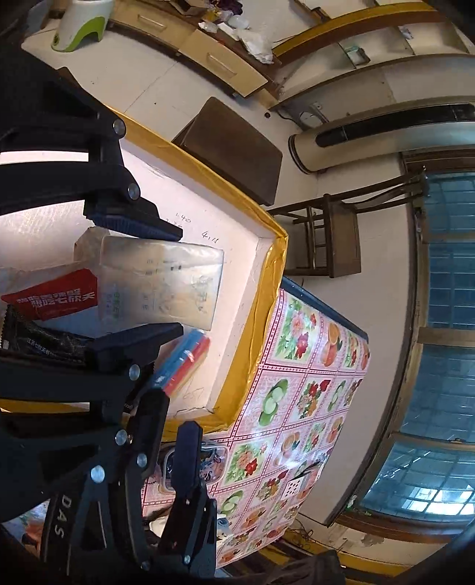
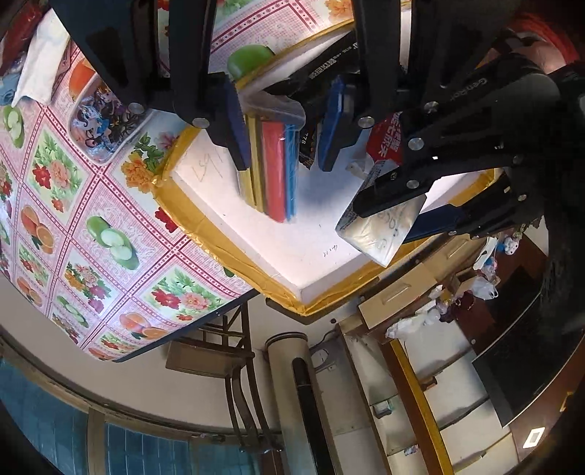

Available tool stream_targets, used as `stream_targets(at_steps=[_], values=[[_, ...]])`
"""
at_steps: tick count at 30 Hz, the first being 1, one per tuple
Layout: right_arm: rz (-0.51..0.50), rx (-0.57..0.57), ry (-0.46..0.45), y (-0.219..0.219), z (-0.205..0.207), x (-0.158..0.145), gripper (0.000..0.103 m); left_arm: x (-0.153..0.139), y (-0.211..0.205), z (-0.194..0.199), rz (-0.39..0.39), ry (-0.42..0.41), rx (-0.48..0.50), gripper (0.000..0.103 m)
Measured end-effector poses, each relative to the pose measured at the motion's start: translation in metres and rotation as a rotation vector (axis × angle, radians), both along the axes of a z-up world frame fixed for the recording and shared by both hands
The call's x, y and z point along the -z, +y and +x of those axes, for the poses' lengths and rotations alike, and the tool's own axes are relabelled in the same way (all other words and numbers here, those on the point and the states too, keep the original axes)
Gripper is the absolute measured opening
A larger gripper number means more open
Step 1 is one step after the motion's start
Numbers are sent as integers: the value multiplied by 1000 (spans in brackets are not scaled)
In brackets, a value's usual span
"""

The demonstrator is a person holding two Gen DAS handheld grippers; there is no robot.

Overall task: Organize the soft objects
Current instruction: 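Lower both held items into the cardboard box and open both tools, then grasp the clear purple-lidded container with the left tool while the right tool grasps the white cloth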

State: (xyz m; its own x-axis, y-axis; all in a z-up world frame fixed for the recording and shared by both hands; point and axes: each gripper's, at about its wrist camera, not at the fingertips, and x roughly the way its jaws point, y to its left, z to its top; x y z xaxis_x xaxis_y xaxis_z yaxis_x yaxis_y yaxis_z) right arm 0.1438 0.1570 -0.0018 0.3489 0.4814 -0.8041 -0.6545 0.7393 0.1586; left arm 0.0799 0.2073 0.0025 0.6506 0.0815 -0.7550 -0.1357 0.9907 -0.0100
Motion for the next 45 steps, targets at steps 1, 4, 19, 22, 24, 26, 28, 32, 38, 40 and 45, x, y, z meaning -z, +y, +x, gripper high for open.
stream_targets(at_steps=[1, 4, 19, 22, 24, 26, 28, 32, 38, 40, 45], values=[[12, 5, -9, -6, -3, -5, 44, -2, -2, -3, 20, -18, -3, 49], [48, 25, -41, -27, -13, -18, 46, -11, -10, -14, 57, -80, -18, 63], [92, 226, -95, -174, -29, -42, 53, -38, -86, -32, 119, -175, 78, 73], [73, 261, -106, -199, -31, -44, 55, -37, -100, -26, 86, -151, 103, 73], [82, 284, -103, -217, -31, -45, 57, -35, -110, -19, 55, -124, 123, 73], [98, 312, -93, -236, -31, -44, 58, -32, -124, -9, 12, -84, 156, 73], [111, 332, -82, -252, -31, -42, 58, -27, -137, 2, -30, -38, 186, 73], [102, 369, -61, -276, -29, -36, 60, -10, -165, 34, -98, 82, 231, 73], [129, 418, -12, -312, -16, -34, 64, 27, -192, 73, -128, 259, 271, 73], [125, 429, 9, -317, -8, -32, 65, 35, -194, 79, -116, 292, 258, 73], [161, 419, 86, -314, 15, -27, 65, 45, -189, 95, -169, 330, 210, 74]])
